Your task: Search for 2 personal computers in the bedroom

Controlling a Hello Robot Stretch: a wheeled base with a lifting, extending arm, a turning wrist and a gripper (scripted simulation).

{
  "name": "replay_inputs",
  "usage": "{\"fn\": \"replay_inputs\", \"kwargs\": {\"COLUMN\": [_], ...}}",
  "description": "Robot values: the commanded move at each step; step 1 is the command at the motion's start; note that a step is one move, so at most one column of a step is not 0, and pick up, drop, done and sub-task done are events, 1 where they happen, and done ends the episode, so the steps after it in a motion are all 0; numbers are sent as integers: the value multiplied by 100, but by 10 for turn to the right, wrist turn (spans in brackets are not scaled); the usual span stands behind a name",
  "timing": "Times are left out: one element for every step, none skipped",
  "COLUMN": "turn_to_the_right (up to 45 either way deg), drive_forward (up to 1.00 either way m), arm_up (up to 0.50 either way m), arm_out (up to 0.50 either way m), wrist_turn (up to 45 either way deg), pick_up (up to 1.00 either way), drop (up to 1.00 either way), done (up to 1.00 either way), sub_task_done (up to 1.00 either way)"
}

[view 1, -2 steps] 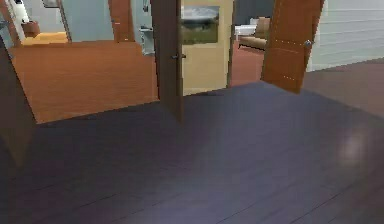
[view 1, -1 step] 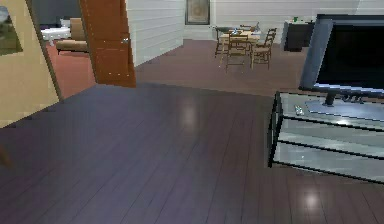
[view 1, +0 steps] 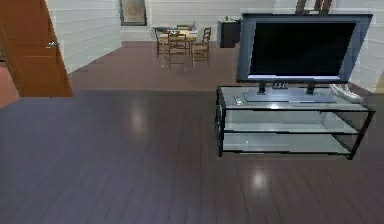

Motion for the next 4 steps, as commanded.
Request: {"fn": "replay_inputs", "kwargs": {"turn_to_the_right": [0, -450, -330, 0], "drive_forward": [15, 0, 0, 25], "arm_up": [0, 0, 0, 0], "arm_out": [0, 0, 0, 0], "wrist_turn": [0, 0, 0, 0], "pick_up": [0, 0, 0, 0], "drop": [0, 0, 0, 0], "done": [0, 0, 0, 0], "sub_task_done": [0, 0, 0, 0]}}
